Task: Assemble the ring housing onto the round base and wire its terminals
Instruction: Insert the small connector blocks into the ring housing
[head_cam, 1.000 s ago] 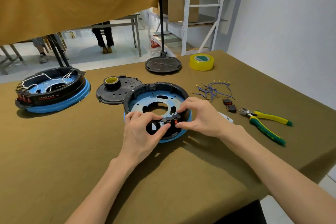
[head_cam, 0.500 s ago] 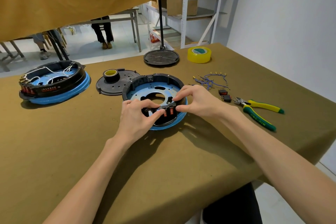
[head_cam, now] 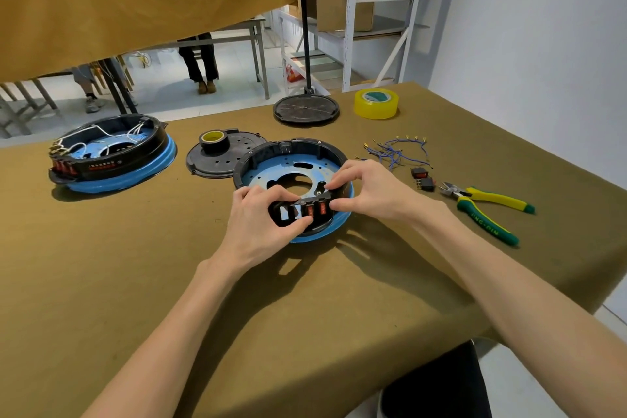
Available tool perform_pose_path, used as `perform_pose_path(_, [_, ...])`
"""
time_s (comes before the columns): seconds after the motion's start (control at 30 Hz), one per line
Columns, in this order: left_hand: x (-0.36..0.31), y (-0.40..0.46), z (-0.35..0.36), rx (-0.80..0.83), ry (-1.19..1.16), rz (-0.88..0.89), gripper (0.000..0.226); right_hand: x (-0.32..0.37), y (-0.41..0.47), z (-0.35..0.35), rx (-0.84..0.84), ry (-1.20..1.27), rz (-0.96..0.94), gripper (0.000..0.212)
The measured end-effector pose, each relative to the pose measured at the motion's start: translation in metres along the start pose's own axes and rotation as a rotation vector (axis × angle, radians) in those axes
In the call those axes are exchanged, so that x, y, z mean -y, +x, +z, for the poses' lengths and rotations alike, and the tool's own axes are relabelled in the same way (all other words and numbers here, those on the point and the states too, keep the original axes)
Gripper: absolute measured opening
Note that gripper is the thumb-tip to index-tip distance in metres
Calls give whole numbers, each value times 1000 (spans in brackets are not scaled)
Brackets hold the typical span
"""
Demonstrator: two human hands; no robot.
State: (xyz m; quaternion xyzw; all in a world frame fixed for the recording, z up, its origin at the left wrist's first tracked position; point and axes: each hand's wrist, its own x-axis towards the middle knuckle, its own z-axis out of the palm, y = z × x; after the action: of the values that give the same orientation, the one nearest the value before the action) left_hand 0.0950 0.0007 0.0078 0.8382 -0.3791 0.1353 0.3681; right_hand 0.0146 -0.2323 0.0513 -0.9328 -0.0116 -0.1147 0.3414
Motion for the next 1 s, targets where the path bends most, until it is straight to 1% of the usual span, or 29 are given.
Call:
perform_pose_path(0.13, [-9,-1,8,-80,58,-1,31,-4,-1,10,-90,-10,-36,34])
perform_pose_path(0.3, [-8,-1,9,-89,67,-9,31,-10,-4,18,-110,-134,-153,33])
perform_pose_path(0.37, [-8,-1,10,-84,63,-12,31,-13,-6,18,-123,-93,-126,35])
perform_pose_path(0.5, [-4,-1,12,-94,49,5,31,-19,-16,13,-65,31,-58,46])
perform_pose_path(0.53, [-4,0,13,-98,46,2,31,-21,-20,11,-101,38,-38,46])
perform_pose_path(0.57, [-3,0,15,-106,42,-8,32,-25,-23,9,-180,32,-8,43])
perform_pose_path(0.6, [-4,1,17,-120,36,-19,32,-30,-25,6,-298,2,37,37])
perform_pose_path(0.67, [-5,2,22,-147,24,-29,32,-44,-25,-6,-530,-159,194,26])
perform_pose_path(0.7, [-5,2,24,-150,19,-27,31,-53,-23,-13,-573,-280,308,24])
perform_pose_path(0.73, [-5,2,26,-150,14,-23,31,-63,-21,-20,-544,-407,438,24])
perform_pose_path(0.77, [-4,2,26,-152,9,-20,31,-71,-19,-27,-460,-514,570,26])
perform_pose_path(0.8, [-3,2,27,-154,7,-18,31,-78,-18,-32,-364,-581,682,28])
perform_pose_path(0.83, [-2,1,27,-155,5,-15,31,-83,-16,-36,-285,-605,756,27])
perform_pose_path(0.93, [-1,1,27,-159,2,1,32,-88,-5,-46,-177,-578,803,13])
perform_pose_path(1.0, [-1,1,26,-157,-2,9,33,-91,0,-51,-148,-584,804,14])
